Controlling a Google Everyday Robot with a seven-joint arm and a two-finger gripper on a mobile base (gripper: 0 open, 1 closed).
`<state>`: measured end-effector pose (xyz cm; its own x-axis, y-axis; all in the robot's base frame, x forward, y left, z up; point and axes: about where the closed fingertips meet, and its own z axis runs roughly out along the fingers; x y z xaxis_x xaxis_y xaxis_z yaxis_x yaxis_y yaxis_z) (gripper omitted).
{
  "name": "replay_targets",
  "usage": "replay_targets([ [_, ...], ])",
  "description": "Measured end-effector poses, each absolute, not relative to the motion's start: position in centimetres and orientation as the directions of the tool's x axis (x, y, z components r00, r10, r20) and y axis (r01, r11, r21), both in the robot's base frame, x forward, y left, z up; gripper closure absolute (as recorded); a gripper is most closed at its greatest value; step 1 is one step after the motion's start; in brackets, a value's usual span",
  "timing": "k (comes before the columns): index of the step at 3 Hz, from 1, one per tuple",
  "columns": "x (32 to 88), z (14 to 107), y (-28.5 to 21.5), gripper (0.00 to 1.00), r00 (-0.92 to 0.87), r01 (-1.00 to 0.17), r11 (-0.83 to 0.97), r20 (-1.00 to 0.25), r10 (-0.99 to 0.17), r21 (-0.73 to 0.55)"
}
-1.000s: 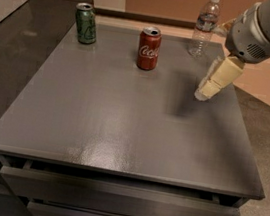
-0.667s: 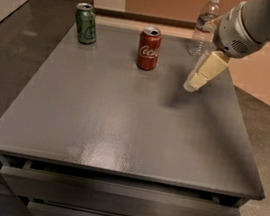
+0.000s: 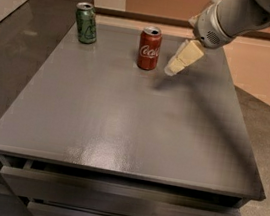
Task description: Knock coke can over
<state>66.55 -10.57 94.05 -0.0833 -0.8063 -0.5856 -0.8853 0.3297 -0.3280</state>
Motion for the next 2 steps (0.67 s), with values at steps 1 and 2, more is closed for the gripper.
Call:
replay_targets([
  [1,69.4,93.0,-9.5,0.00,-0.117,-0.891,0.364,-0.638,-0.761,-0.270],
  [2,71.7,91.8,-8.2,0.00,-0.155,-0.902,0.386,-0.691,-0.706,-0.192],
])
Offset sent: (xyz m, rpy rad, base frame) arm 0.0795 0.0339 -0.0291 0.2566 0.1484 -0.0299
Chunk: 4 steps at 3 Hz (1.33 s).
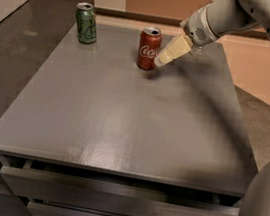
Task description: Knock coke can over
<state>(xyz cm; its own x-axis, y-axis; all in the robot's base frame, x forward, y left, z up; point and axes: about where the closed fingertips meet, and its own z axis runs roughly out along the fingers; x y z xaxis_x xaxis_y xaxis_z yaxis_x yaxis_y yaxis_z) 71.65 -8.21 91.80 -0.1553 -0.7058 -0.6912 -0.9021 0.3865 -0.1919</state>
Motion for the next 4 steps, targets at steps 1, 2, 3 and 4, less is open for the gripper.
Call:
replay_targets([
  [1,73.1,90.9,-6.9,0.00,-0.189,-0.914,0.390,-0.733,-0.653,-0.112],
  [2,73.9,90.3,-5.4,0.00,-0.205,-0.927,0.372,-0.765,-0.610,-0.048],
  [3,74.3,90.1,-4.3,0.00,-0.210,-0.934,0.356,-0.788,-0.580,-0.013],
  [4,74.5,89.9,-3.2,0.00,-0.199,-0.942,0.335,-0.812,-0.549,0.005],
])
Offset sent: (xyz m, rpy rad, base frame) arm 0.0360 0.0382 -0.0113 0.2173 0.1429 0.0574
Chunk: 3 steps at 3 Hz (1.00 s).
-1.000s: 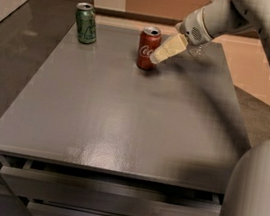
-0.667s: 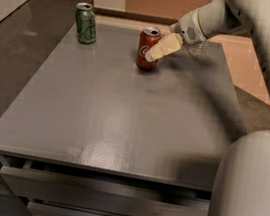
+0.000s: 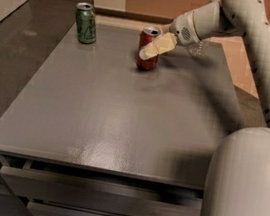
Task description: Knock coke can over
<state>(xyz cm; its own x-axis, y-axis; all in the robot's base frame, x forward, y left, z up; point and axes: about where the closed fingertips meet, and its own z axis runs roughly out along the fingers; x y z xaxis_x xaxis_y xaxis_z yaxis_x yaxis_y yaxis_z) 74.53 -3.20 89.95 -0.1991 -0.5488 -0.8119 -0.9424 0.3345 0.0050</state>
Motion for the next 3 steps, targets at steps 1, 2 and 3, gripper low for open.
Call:
replay_targets([
  [1,74.58,89.81,-2.63,0.18,-0.184,-0.949,0.316,-0.826,-0.532,0.007],
  [2,74.53,89.70,-2.54,0.41,-0.174,-0.952,0.306,-0.837,-0.518,0.009],
  [3,74.09,89.80,-2.49,0.64,-0.161,-0.956,0.292,-0.843,-0.512,0.006],
])
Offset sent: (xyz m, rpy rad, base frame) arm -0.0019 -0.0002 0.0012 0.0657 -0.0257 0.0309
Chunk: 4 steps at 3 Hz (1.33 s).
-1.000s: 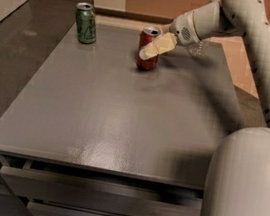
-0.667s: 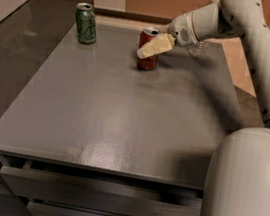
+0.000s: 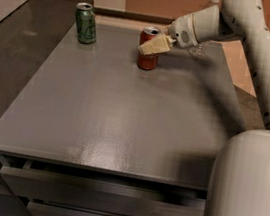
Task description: Knock coke can over
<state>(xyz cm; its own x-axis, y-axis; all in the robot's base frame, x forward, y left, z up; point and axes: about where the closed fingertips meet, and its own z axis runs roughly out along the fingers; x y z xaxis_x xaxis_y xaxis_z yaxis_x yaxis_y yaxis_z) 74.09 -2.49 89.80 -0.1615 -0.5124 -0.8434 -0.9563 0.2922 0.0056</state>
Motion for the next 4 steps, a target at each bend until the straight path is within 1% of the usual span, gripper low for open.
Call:
replay_targets([
  [1,72.6,91.0,-2.0,0.88,-0.110,-0.968,0.248,-0.837,-0.536,-0.032],
  [2,70.3,92.5,-2.2,1.00,-0.040,-0.976,0.195,-0.798,-0.602,-0.099],
  [3,67.9,93.4,-3.3,1.00,-0.009,-0.980,0.151,-0.730,-0.684,-0.130],
  [4,65.6,93.5,-4.8,1.00,-0.001,-0.985,0.107,-0.617,-0.787,-0.135],
])
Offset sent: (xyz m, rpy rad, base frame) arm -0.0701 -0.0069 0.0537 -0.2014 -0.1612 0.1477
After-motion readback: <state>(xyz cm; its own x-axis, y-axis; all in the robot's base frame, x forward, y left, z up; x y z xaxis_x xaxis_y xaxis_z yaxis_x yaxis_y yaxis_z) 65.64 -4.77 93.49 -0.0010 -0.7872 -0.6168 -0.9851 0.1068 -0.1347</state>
